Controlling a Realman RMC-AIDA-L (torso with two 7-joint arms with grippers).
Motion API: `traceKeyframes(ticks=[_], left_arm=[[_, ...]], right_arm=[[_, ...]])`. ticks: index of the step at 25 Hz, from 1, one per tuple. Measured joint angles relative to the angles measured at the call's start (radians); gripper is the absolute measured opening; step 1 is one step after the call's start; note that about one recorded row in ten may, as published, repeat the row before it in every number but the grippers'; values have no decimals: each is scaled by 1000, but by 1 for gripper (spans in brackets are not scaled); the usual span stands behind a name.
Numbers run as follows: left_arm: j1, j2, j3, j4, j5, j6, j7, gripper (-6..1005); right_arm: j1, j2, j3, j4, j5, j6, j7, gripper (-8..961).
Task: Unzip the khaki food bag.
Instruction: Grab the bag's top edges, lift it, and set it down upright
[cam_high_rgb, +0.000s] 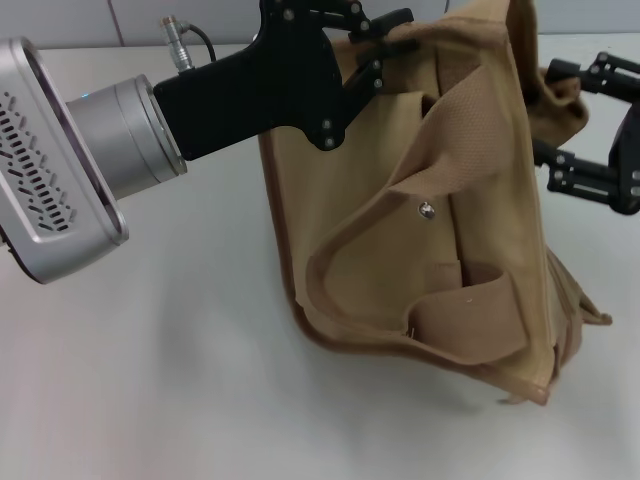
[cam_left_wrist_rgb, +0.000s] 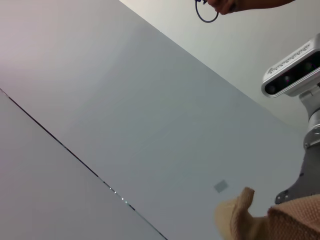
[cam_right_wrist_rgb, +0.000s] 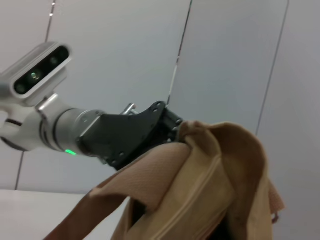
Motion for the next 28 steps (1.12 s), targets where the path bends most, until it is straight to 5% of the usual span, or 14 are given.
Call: traceKeyframes(ticks=[16, 24, 28], left_arm=[[1, 0, 2, 1, -12, 0, 2, 116], [1, 0, 2, 0, -28, 0, 10, 117], [0, -1, 7, -2, -28, -1, 14, 118]], right_arm=[[-10, 0, 22, -72, -166, -95, 153, 690], [-11, -5, 400, -48, -98, -378, 310, 685], [-16, -9, 449, -61, -101, -468, 345, 683]])
